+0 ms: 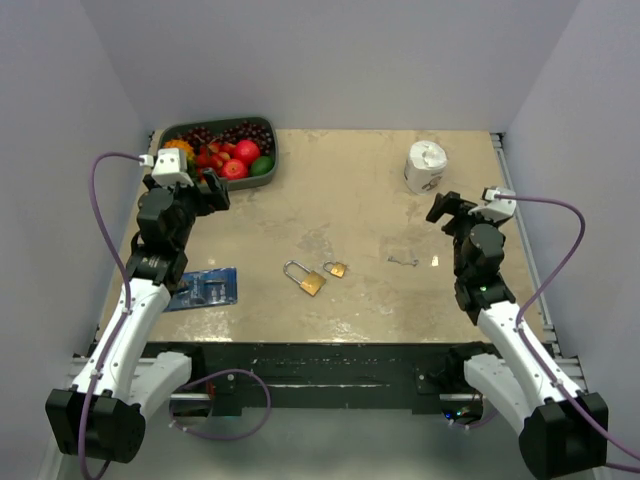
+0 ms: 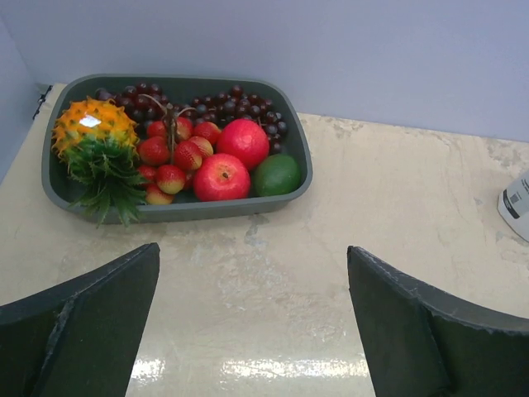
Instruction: Unlock with the key
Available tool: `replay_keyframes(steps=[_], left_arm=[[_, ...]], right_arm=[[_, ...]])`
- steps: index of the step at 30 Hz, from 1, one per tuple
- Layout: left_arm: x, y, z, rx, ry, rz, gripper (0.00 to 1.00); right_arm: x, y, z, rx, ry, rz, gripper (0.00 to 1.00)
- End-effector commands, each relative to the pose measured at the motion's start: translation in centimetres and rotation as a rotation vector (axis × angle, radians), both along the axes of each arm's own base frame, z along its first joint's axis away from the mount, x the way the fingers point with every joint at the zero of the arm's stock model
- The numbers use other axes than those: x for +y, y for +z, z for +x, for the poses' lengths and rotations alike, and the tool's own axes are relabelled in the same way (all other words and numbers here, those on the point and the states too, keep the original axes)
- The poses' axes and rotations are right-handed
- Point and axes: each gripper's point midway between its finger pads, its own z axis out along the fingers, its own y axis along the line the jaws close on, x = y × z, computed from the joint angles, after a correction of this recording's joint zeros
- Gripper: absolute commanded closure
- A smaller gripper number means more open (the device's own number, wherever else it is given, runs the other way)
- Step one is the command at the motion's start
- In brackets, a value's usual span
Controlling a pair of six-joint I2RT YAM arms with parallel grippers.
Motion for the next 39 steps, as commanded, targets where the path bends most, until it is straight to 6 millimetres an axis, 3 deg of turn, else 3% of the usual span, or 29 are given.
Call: replay_keyframes(steps=[1, 13, 18, 21, 24, 25, 26, 29, 32, 35, 36, 39], left_arm=[[0.6, 2.4, 0.2, -0.049, 0.042, -0.034, 0.01], [-0.3, 2.5, -0.3, -0.090, -0.014, -0.050, 0.01], [-0.5, 2.5, -0.3, -0.093, -0.031, -0.002, 0.04], [-2.1, 2.6, 0.0, -0.084, -0.088, 0.021, 0.07], [-4.9, 1.7, 0.4, -0.036, -0.140, 0.048, 0.10], [-7.4, 1.4, -0.1, -0.024, -0.199, 0.061, 0.10], [-8.6, 0.4, 0.0, 0.003, -0.229, 0.095, 0.10], [-12.9, -0.2, -0.4, 0.042, -0.362, 0.081, 0.08], [-15.2, 0.0, -0.1, 0.066, -0.447, 0.006, 0.05], [-16.6, -0.4, 0.2, 0.069, -0.500, -0.025, 0.04], [-16.5, -1.9, 0.1, 0.095, -0.501, -0.025, 0.04], [-15.6, -4.0, -0.2, 0.140, -0.478, -0.017, 0.04]], right_arm=[[0.0, 3.1, 0.6, -0.050, -0.005, 0.018, 0.01], [0.4, 3.3, 0.6, -0.019, 0.021, 0.000, 0.01], [2.1, 2.0, 1.8, 0.060, 0.107, -0.018, 0.06], [3.6, 0.4, 3.0, 0.143, 0.174, -0.025, 0.12], [4.6, -1.0, 4.0, 0.223, 0.226, -0.034, 0.15], [4.8, -0.8, 4.4, 0.231, 0.228, -0.033, 0.16], [5.0, -1.9, 4.7, 0.270, 0.235, -0.031, 0.16], [5.6, -3.6, 5.1, 0.336, 0.261, -0.025, 0.18], [6.1, -5.3, 5.0, 0.390, 0.264, 0.030, 0.19], [7.9, -6.5, 4.7, 0.445, 0.354, 0.097, 0.19], [8.9, -7.5, 4.4, 0.484, 0.403, 0.121, 0.19], [9.1, -9.7, 4.0, 0.558, 0.399, 0.149, 0.21]])
